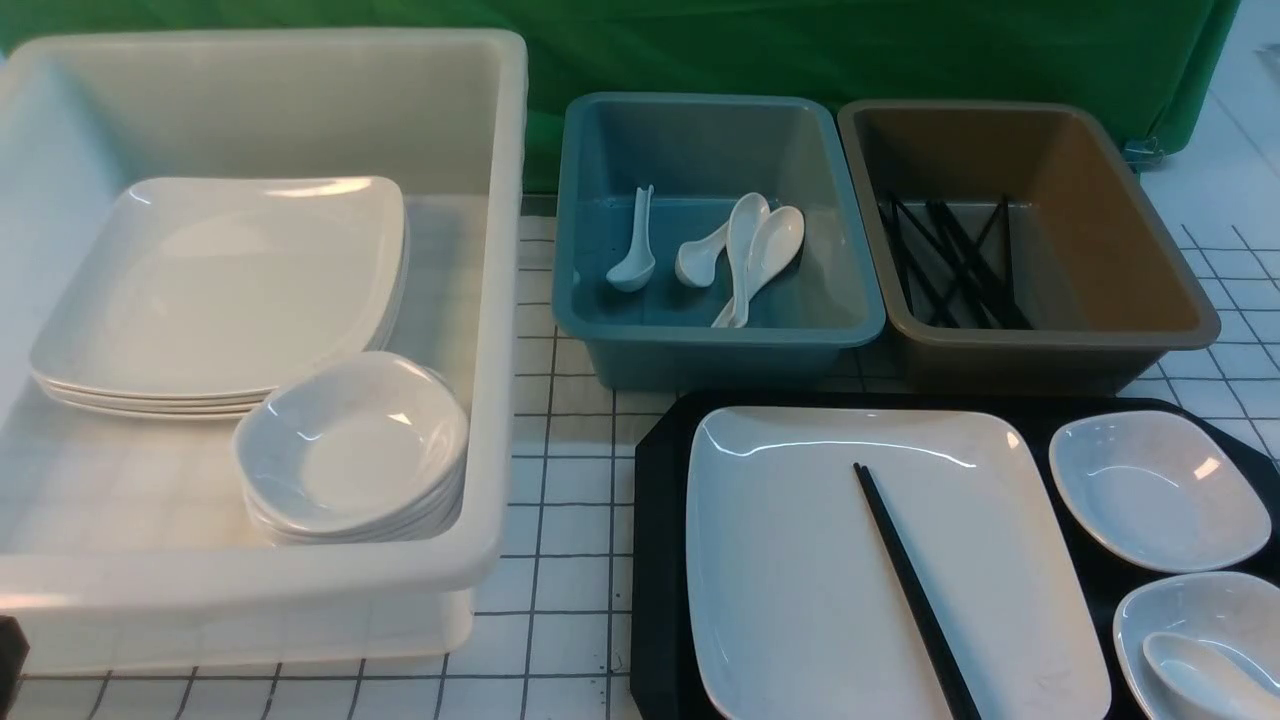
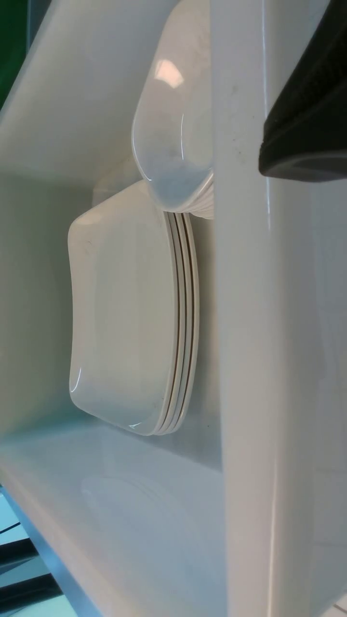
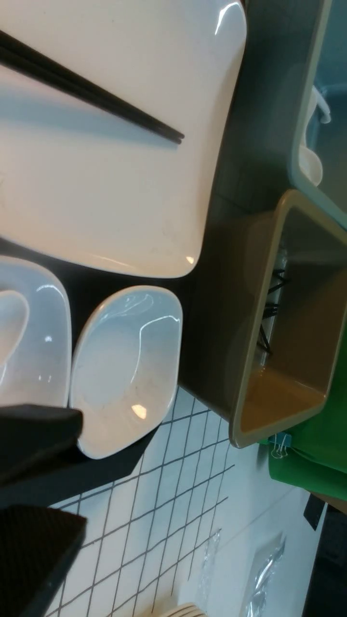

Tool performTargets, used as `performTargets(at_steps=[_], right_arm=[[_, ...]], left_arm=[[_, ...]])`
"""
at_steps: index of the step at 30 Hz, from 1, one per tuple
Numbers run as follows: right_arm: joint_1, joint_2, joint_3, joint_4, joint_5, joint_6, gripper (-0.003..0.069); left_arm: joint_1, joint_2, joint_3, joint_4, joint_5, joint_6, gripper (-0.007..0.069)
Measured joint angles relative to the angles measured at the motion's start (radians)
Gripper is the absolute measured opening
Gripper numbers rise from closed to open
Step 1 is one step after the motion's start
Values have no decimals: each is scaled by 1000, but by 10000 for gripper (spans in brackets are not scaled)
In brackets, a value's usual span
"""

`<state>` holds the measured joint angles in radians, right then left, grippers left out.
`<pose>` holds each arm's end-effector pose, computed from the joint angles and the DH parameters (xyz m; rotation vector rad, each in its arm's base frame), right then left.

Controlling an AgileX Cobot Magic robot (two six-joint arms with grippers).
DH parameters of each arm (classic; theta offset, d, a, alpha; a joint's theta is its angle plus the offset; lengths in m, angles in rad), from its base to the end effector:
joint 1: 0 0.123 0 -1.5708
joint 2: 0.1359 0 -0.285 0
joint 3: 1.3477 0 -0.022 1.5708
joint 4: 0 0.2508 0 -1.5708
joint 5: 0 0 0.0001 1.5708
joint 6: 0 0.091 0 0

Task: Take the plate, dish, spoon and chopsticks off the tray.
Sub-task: Use the right arm to grab a soup spoon from the plate

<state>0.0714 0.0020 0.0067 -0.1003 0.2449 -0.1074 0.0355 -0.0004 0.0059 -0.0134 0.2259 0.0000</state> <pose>0.0557 0.0018 0.1887 -0.2214 1.7233 -0.1191 0.0558 0.0017 0.1907 -0.0394 1.7145 0.0141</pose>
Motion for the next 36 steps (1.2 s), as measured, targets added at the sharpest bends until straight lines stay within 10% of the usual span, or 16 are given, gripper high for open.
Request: performTargets(at_steps=[36], right_arm=[[0,0,0,35,-9,32,247]], left_arm=[[0,0,0,0,0,0,5]])
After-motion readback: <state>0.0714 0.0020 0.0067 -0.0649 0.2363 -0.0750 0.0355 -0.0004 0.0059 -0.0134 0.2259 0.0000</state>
